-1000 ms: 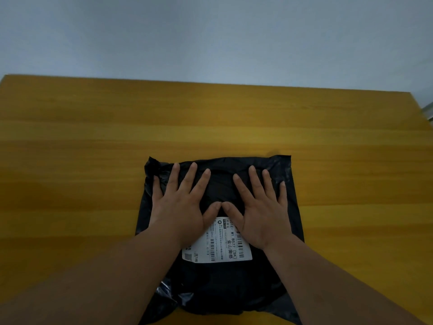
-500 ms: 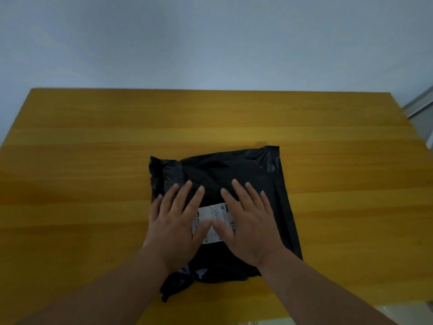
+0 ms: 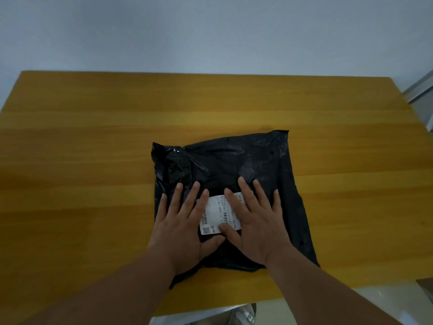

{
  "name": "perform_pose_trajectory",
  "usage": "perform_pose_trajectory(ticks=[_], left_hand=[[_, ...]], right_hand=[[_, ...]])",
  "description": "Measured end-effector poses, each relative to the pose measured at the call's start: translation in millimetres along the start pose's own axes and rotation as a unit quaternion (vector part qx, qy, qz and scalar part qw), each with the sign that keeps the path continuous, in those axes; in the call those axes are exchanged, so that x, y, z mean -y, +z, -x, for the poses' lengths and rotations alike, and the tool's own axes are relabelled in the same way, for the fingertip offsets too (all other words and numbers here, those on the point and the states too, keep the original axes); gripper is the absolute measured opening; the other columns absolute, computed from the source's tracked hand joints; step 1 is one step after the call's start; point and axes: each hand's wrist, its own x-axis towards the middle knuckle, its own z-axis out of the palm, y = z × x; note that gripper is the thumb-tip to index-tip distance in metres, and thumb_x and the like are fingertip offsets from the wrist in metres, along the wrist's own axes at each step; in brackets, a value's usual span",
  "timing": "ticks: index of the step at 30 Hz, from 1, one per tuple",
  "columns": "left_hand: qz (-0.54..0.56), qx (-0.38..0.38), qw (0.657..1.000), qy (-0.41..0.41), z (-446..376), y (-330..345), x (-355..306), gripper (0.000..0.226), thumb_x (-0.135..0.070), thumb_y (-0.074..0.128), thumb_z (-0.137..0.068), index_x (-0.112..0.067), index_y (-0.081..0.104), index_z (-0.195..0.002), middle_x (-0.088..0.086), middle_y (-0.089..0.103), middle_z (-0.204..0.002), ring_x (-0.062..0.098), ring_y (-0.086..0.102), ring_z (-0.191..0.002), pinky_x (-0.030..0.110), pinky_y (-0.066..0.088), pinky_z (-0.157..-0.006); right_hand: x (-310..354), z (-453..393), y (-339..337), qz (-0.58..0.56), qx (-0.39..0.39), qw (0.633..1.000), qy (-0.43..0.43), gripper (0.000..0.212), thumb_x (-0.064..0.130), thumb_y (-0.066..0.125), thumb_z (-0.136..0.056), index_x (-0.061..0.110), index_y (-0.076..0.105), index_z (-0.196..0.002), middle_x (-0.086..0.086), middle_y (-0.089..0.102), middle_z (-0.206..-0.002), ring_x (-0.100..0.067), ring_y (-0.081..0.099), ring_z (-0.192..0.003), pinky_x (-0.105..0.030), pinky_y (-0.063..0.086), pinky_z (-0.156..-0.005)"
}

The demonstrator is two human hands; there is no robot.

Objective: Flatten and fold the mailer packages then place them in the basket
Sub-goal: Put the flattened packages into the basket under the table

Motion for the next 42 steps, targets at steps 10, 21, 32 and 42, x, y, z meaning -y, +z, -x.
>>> perform_pose_trajectory(ticks=[10, 21, 32, 42], left_hand=[[0.024, -0.036, 0.998, -0.046, -5.9, -20.0, -5.4, 0.094, -0.088, 0.009, -0.081, -0.030, 0.019, -0.155, 0.001, 0.025, -0.159, 0.028, 0.020, -0.145, 0.054, 0.022, -0.114], [0.024, -0.005, 0.991, -0.129, -63.7, -19.5, 14.3, 0.091, -0.083, 0.000, -0.078, -0.033, -0.023, -0.151, -0.005, -0.030, -0.159, 0.022, -0.031, -0.144, 0.049, -0.014, -0.119], [0.039, -0.069, 0.987, -0.139, -43.8, -23.0, 8.8, 0.087, -0.082, 0.003, -0.085, -0.031, -0.015, -0.154, -0.005, -0.023, -0.161, 0.018, -0.024, -0.147, 0.047, -0.010, -0.120], [-0.003, -0.017, 0.999, -0.032, 23.9, 8.0, -15.2, 0.097, -0.089, 0.027, -0.081, -0.029, 0.015, -0.157, 0.002, 0.013, -0.164, 0.033, 0.010, -0.150, 0.051, 0.009, -0.114]], right_hand=[[4.2, -10.5, -13.4, -0.036, -0.036, 0.999, 0.021, 0.075, 0.080, 0.025, -0.085, 0.038, 0.035, -0.146, 0.002, 0.037, -0.153, -0.031, 0.034, -0.140, -0.059, 0.023, -0.113], [-20.8, -73.6, -16.3, -0.046, 0.024, 0.997, 0.050, 0.085, 0.087, 0.000, -0.077, 0.048, -0.004, -0.152, 0.011, -0.019, -0.162, -0.021, -0.027, -0.147, -0.057, -0.012, -0.117], [-12.4, -55.2, -22.0, -0.081, -0.059, 0.993, 0.059, 0.081, 0.079, 0.018, -0.086, 0.035, 0.021, -0.153, 0.004, 0.005, -0.165, -0.025, -0.003, -0.152, -0.054, -0.003, -0.120], [-14.2, 15.9, -4.7, -0.048, 0.014, 0.996, -0.072, 0.090, 0.088, 0.023, -0.081, 0.044, -0.008, -0.153, 0.008, -0.023, -0.161, -0.024, -0.023, -0.148, -0.058, -0.006, -0.116]])
